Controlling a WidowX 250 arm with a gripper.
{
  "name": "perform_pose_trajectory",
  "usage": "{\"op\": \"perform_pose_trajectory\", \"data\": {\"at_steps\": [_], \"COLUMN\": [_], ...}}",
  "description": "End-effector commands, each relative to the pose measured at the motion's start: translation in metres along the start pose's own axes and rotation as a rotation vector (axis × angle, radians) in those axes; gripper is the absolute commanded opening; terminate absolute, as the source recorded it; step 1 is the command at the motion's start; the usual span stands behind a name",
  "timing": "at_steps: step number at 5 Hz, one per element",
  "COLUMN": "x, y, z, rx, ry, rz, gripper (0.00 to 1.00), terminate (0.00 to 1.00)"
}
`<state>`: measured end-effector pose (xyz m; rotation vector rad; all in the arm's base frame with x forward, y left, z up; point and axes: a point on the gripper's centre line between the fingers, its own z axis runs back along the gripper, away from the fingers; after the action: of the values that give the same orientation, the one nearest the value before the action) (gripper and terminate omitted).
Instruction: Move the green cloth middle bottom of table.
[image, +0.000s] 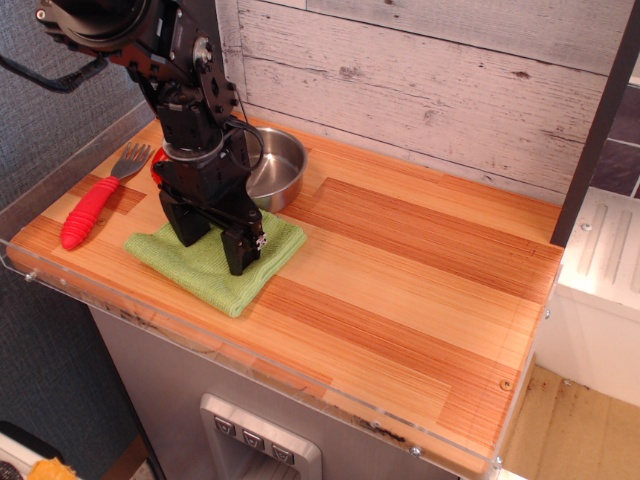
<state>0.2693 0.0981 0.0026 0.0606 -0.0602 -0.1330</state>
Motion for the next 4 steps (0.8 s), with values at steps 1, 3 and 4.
{"op": "perform_pose_trajectory", "data": {"at_steps": [1, 3, 4], "x": [-0.003, 0.0, 0.006], "y": [-0.065, -0.072, -0.068], "z": [0.037, 0.085, 0.092], "rx": [-0.151, -0.193, -0.178], "ry": [-0.043, -0.096, -0.108], "rz": [-0.053, 0.107, 0.115], "gripper": [1.0, 1.0, 1.0], "terminate": [0.0, 0.0, 0.0]}}
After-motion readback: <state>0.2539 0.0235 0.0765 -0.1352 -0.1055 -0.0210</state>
